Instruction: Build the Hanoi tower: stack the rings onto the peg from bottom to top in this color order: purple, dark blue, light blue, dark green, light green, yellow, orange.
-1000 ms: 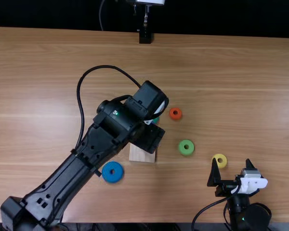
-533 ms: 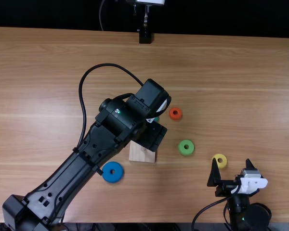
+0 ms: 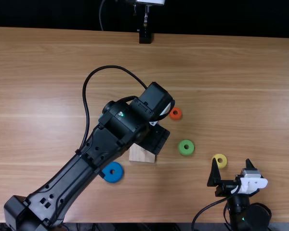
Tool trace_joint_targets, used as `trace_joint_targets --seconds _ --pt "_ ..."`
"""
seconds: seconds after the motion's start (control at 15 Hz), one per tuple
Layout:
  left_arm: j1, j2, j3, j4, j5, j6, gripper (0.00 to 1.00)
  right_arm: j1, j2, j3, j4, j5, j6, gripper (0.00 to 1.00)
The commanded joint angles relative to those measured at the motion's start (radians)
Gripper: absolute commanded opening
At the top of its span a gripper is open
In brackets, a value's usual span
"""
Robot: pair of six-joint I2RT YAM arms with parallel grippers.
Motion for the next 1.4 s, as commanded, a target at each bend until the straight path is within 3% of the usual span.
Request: trace_joint_targets --seconds 0.0,0.73,0.8,0.93,1.33 --pt "-0.005 0.007 0.014 0.0 0.002 -0.009 0.0 -0.002 -0.012 -0.042 -0.064 0.011 -0.006 1.0" --pt "0.016 -0.001 -0.047 -0.002 0.002 -0.003 0.0 -0.006 -0.012 -0.042 -0.064 0.011 -0.006 1.0" --pt "0.016 -0.001 -0.047 -0.002 0.002 -0.001 0.24 -0.002 -0.012 -0.042 -0.064 0.011 -0.006 1.0" --pt "0.016 -0.001 -0.049 0.0 0.004 -0.003 0.97 -0.006 -0.012 -0.042 -0.064 0.011 -0.006 1.0" --pt "0.05 -0.022 -0.095 0.017 0.004 -0.001 1.0 -0.006 -0.012 -0.042 -0.064 0.011 -0.006 1.0"
